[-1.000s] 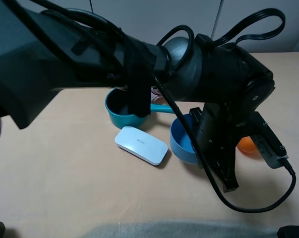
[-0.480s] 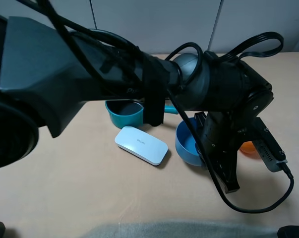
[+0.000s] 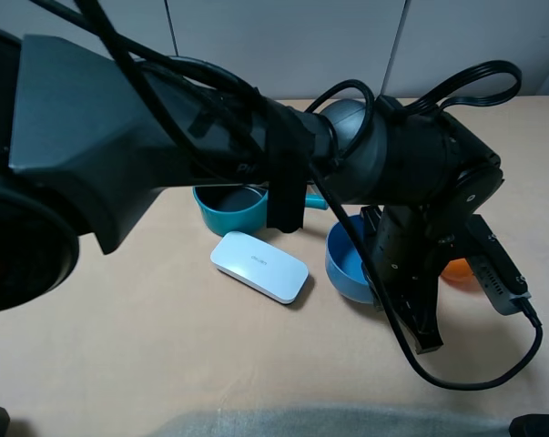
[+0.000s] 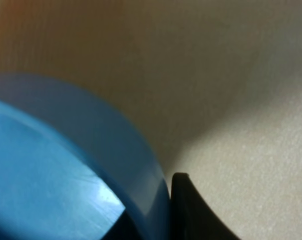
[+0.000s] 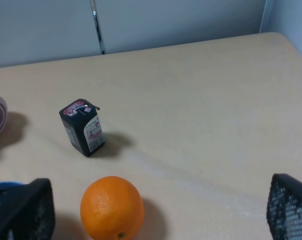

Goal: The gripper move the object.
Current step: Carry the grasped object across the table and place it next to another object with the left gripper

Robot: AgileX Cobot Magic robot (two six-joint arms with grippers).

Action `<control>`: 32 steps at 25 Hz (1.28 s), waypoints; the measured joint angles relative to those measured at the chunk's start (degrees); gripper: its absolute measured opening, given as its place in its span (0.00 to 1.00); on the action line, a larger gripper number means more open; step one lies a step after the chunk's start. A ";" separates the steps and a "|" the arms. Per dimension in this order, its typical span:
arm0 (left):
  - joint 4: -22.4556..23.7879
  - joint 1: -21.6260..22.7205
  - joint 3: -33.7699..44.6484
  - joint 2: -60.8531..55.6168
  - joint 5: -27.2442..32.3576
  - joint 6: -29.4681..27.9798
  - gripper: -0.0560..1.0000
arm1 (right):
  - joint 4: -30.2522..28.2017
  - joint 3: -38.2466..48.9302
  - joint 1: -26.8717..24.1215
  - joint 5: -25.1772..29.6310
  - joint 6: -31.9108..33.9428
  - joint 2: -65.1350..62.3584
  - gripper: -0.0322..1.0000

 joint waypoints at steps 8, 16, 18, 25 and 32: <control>0.00 0.00 0.00 0.00 0.10 0.00 0.10 | 0.00 0.00 0.00 0.00 0.00 0.00 0.68; 0.00 0.00 0.00 0.00 0.16 0.05 0.26 | 0.00 0.00 0.00 0.00 0.00 0.00 0.68; 0.00 0.00 0.00 0.00 0.22 0.05 0.36 | 0.00 0.00 0.00 0.00 0.00 0.00 0.68; 0.00 0.00 -0.10 0.00 -0.18 0.00 0.66 | 0.00 0.00 0.00 0.00 0.00 0.00 0.68; 0.00 0.00 -0.18 0.00 -0.61 -0.06 0.73 | 0.00 0.00 0.00 0.00 0.00 0.00 0.68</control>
